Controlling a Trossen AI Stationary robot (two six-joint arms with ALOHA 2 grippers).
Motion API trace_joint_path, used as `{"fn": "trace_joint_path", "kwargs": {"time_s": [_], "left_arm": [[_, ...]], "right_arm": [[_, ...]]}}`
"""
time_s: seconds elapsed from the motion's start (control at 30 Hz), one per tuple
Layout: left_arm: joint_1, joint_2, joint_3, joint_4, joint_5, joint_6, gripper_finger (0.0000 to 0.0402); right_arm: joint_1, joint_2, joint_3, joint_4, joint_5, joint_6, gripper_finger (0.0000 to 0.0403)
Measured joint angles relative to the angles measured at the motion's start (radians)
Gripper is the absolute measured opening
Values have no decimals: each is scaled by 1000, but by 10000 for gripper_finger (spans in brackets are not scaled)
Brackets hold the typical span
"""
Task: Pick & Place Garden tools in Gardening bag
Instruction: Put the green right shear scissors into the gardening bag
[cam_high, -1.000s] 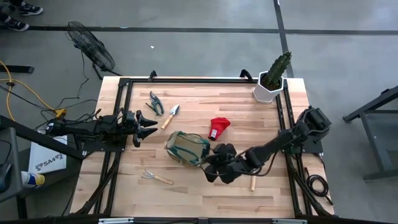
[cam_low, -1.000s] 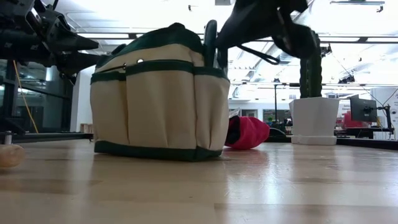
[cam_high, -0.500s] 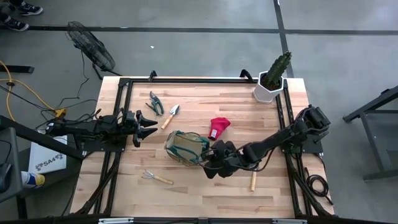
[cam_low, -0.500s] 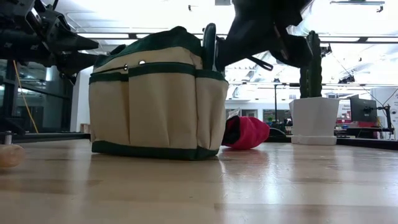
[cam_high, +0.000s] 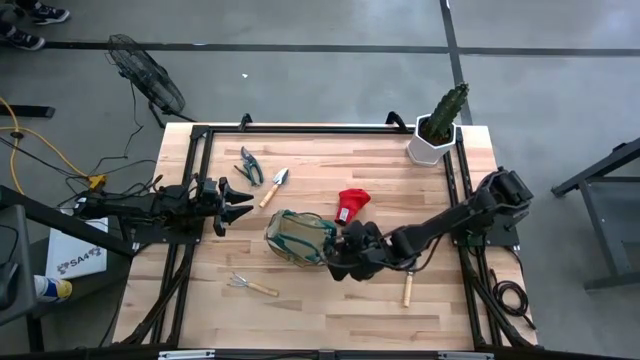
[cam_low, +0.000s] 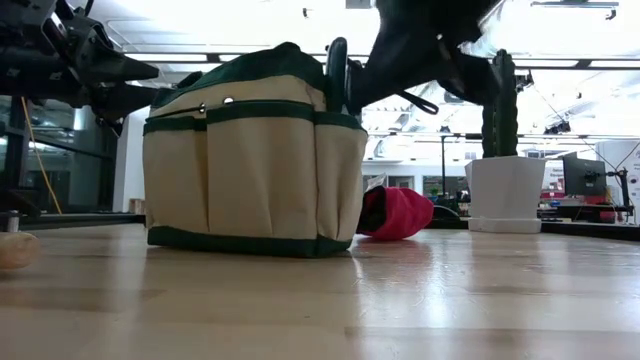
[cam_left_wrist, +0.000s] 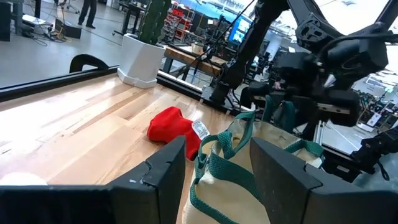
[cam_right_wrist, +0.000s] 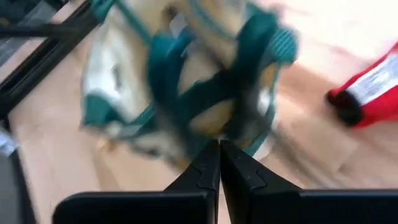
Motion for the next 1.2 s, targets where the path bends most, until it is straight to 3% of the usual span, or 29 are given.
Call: {"fn": "trace_joint_path", "kwargs": {"time_s": [0.5,0.7,0.97,1.2], "left_arm": [[0,0,0,0,12,0,174],[0,0,0,0,13,0,174],[0,0,0,0,13,-1,174],[0,0,-1,3,22,-153,174]], "right_arm": [[-44,0,0,-40,-7,-24,4],[-49,0,0,-41,-97,-51,4],[-50,1,0,-52,-116,-78,4],[-19,-32,0,-140,-134,-19,4]]}}
